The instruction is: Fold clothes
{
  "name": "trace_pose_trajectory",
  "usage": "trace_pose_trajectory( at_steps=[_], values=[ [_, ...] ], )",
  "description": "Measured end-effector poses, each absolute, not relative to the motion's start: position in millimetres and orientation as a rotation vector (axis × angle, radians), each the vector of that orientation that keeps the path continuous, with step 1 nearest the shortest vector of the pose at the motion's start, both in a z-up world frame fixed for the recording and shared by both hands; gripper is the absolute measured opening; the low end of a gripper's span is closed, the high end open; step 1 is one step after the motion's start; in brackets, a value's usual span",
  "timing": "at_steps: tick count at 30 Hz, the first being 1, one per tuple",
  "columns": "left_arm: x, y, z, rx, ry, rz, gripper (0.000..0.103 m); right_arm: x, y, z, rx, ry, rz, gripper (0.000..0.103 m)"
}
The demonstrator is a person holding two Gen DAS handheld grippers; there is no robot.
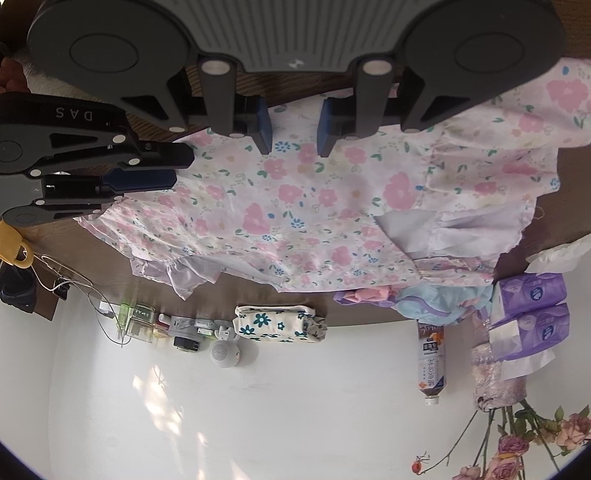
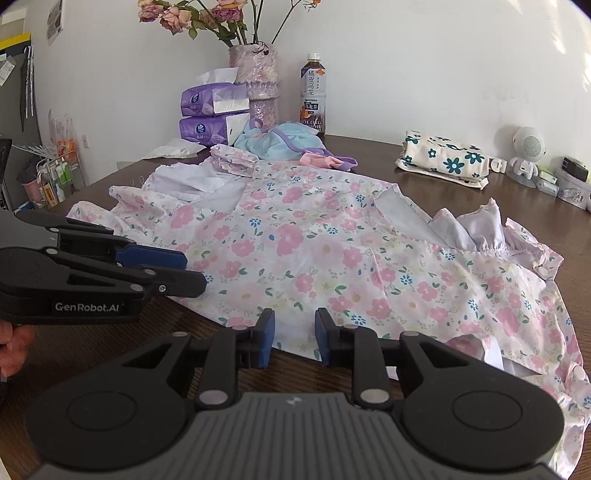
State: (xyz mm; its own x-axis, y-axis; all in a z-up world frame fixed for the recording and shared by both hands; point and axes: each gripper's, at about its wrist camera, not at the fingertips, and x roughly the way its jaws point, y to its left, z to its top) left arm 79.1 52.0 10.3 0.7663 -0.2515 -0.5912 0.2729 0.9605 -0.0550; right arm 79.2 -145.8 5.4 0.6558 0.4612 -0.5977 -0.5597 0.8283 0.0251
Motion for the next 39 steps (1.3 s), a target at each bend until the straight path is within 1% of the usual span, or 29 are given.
trace_pose_trajectory(
  at_steps=[2,7,18,39],
  values=[
    [78.4,55.1,10.3,0.028,0.637,-0.277,0.026,79.1,-145.7,5.4,-0.167,0.629,0.583,0.025],
    [77.9,61.6,10.3,0.001,0.639,-0.275,0.021,79.1,-145.1,5.1,-0.168,0.629,0.583,0.025],
    [77.5,69.6,10.3,-0.039,0.639,-0.263,0.015,79.6,-146.0,5.1,-0.163,0.630,0.586,0.025],
    [70.3,104.2,11.3,-0.093,0.639,-0.167,0.015,79.3,-145.3,5.6,-0.169,0.629,0.588,0.026]
  ],
)
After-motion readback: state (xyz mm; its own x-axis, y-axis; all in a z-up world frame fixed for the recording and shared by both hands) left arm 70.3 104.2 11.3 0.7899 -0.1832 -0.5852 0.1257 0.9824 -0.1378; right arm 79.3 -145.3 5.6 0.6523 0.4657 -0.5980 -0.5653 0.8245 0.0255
